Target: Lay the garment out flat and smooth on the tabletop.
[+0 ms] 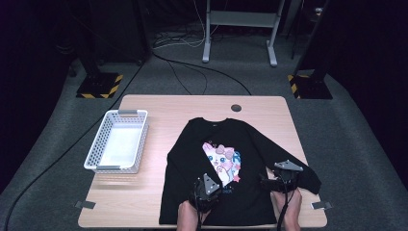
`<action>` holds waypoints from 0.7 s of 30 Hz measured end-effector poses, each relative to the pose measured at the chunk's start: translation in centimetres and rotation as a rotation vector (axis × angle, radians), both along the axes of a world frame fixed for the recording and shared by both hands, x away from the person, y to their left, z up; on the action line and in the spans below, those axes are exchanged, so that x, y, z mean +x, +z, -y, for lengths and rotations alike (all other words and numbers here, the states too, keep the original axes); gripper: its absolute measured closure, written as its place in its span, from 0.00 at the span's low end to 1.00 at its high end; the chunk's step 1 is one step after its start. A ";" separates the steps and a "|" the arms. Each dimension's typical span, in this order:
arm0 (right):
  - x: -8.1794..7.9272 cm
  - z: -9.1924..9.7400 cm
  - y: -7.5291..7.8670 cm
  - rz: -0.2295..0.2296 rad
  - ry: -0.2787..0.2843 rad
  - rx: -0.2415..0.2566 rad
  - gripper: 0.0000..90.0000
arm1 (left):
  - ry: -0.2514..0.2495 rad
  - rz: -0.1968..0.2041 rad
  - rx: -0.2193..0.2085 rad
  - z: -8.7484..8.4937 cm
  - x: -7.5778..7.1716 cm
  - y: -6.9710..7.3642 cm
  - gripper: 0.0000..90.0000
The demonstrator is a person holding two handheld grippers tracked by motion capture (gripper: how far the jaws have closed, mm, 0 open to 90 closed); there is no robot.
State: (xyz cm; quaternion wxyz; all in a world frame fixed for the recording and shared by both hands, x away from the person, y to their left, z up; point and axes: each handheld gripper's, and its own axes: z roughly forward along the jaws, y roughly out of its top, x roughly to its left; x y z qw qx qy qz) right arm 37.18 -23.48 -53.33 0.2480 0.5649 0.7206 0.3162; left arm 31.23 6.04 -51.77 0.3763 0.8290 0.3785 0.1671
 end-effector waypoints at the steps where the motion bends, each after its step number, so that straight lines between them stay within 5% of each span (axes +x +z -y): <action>1: 0.0 0.0 0.0 0.002 0.000 0.001 0.04 | 0.004 0.006 -0.002 -0.2 0.0 0.1 0.84; 11: -0.1 0.0 0.0 0.005 -0.001 0.002 0.04 | 0.095 0.055 -0.051 -4.3 0.1 1.6 0.93; 21: -0.1 0.0 0.0 0.005 -0.002 0.002 0.04 | 0.267 0.081 -0.118 -10.8 0.1 1.9 0.99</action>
